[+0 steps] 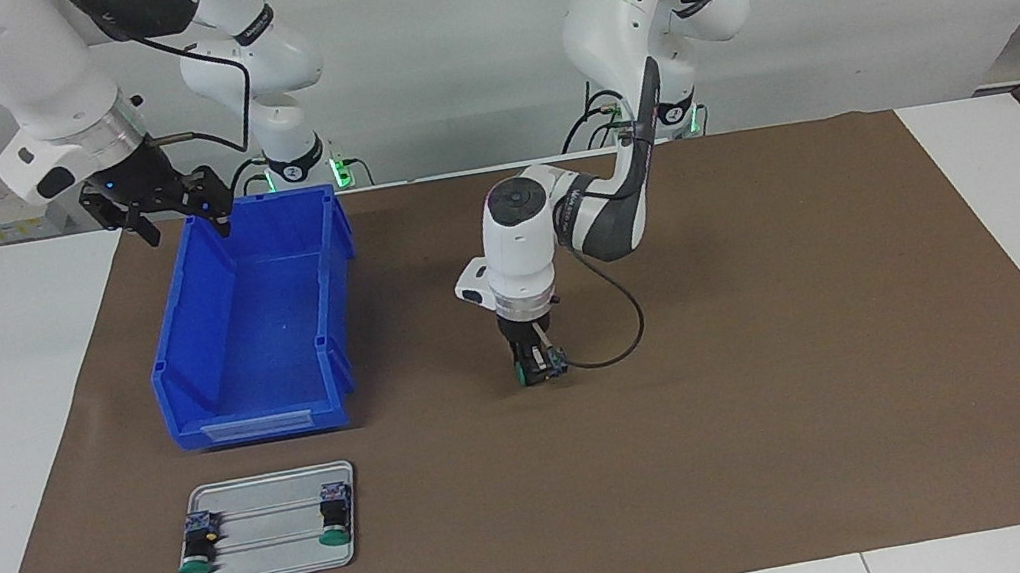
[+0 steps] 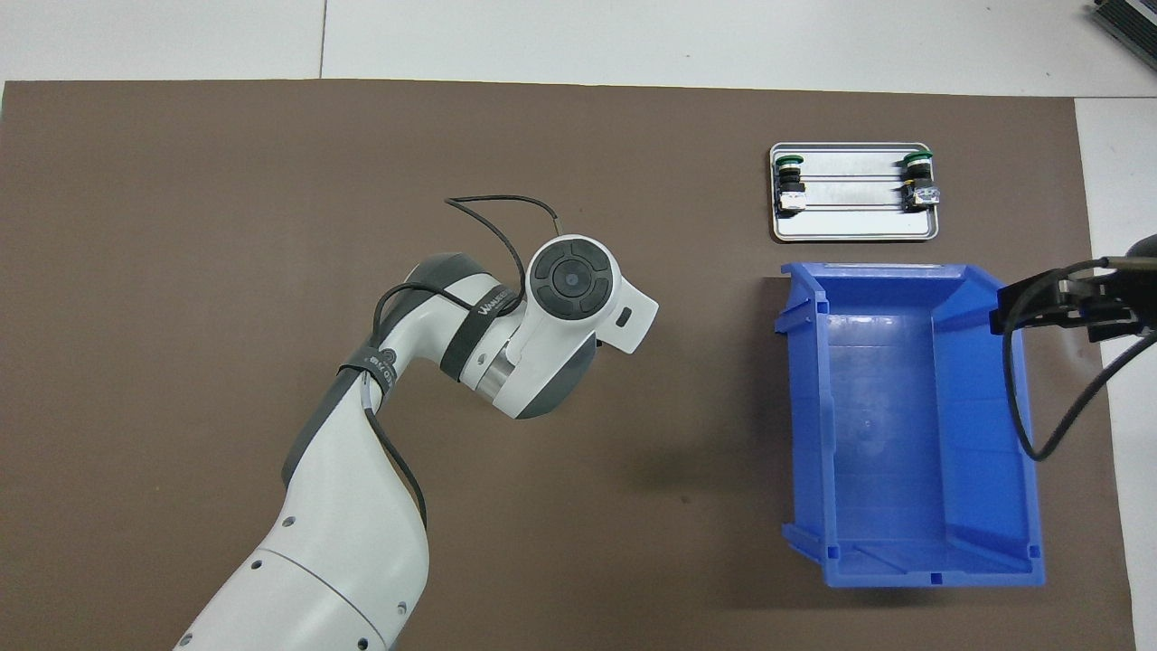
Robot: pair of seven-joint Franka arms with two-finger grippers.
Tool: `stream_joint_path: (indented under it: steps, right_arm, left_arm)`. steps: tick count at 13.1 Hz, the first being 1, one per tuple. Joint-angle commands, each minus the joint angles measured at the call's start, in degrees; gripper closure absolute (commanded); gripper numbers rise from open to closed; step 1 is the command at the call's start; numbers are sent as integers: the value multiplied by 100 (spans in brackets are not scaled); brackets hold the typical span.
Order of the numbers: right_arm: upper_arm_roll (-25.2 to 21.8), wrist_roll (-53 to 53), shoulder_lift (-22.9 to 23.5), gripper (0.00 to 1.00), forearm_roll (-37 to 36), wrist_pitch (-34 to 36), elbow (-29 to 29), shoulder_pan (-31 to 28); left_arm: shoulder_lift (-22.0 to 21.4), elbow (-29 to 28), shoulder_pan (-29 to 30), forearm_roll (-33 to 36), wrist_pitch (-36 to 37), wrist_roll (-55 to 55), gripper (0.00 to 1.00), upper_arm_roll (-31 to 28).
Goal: Place and press button with both arms
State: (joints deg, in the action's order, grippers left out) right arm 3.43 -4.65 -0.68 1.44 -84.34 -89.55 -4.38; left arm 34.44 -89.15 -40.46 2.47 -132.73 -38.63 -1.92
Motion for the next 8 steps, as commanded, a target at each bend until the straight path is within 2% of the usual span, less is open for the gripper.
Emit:
stream_joint_path:
  steps: [1, 3, 5, 8]
  right_arm:
    - [-8, 184, 409, 6, -73, 303, 744, -63]
    - [-96, 184, 647, 6, -196, 487, 1244, 7]
    - [-280, 175, 639, 6, -197, 506, 1256, 191]
    - [-290, 158, 551, 6, -179, 409, 1142, 209]
  left_arm:
    - [-304, 73, -15, 113, 256, 127, 100, -115]
    - [-490, 38, 178, 105, 466, 197, 100, -116]
    - [-797, -102, 389, -35, 720, 207, 100, -116]
    - [-1307, -445, 863, -326, 933, 31, 100, -63]
